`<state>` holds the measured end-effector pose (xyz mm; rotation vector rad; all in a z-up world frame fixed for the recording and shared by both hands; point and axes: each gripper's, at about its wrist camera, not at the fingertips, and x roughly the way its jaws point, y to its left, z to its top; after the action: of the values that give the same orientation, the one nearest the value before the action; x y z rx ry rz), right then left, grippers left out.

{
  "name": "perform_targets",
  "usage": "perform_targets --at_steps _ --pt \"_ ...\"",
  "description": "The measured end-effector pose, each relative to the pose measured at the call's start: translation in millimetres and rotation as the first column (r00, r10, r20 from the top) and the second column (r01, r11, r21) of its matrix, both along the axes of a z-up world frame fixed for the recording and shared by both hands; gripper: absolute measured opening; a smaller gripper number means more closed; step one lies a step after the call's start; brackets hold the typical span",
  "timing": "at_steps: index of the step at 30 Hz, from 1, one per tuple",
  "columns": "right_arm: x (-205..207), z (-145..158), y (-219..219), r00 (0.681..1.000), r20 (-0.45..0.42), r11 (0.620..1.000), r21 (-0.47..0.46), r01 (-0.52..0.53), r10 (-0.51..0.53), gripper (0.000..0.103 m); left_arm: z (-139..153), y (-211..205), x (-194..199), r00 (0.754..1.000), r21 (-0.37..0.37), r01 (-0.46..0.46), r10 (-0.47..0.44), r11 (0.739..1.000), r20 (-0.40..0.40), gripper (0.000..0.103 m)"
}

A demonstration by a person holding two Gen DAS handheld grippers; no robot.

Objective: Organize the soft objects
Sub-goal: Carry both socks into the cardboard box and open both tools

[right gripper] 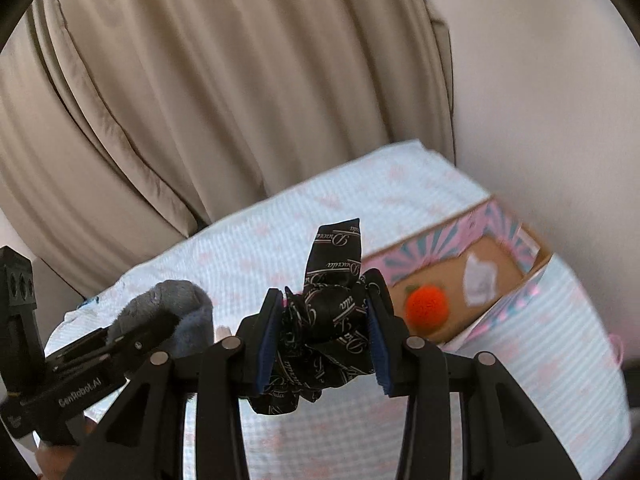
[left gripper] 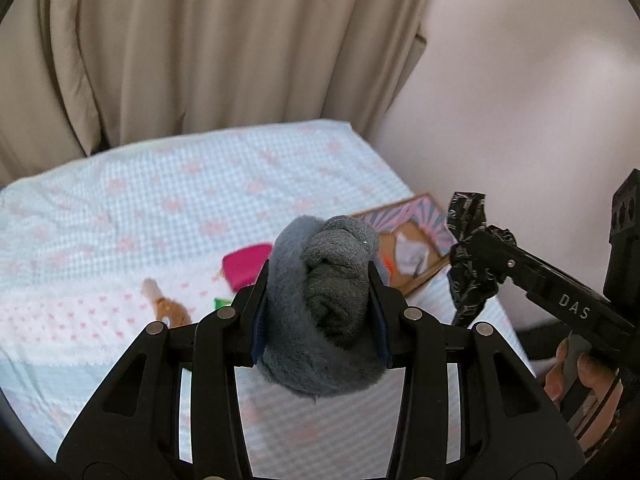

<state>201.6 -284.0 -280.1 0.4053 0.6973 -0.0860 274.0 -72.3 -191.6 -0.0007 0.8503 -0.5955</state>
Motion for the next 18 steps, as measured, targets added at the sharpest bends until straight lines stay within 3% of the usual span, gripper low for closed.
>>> perform_targets --at_steps 4,9,13,18 --pt "-4 26 -41 0.999 0.007 0.999 -0.025 -0.044 0.044 0.037 34 -43 -8 0.999 -0.004 -0.044 0.045 0.999 0.017 0.038" --pt "0 43 -100 0.991 -0.010 0.990 -0.048 -0.132 0.131 0.037 56 -93 -14 0.993 -0.047 -0.114 0.115 0.992 0.019 0.038" --pt "9 41 -143 0.982 -0.040 0.980 -0.063 -0.188 0.186 0.037 56 -141 -9 0.987 -0.074 -0.161 0.160 0.984 -0.020 0.038" --pt "33 21 -185 0.968 -0.095 0.969 -0.064 -0.238 0.232 0.037 33 -187 5 0.982 -0.058 -0.180 0.176 0.982 -0.070 0.038"
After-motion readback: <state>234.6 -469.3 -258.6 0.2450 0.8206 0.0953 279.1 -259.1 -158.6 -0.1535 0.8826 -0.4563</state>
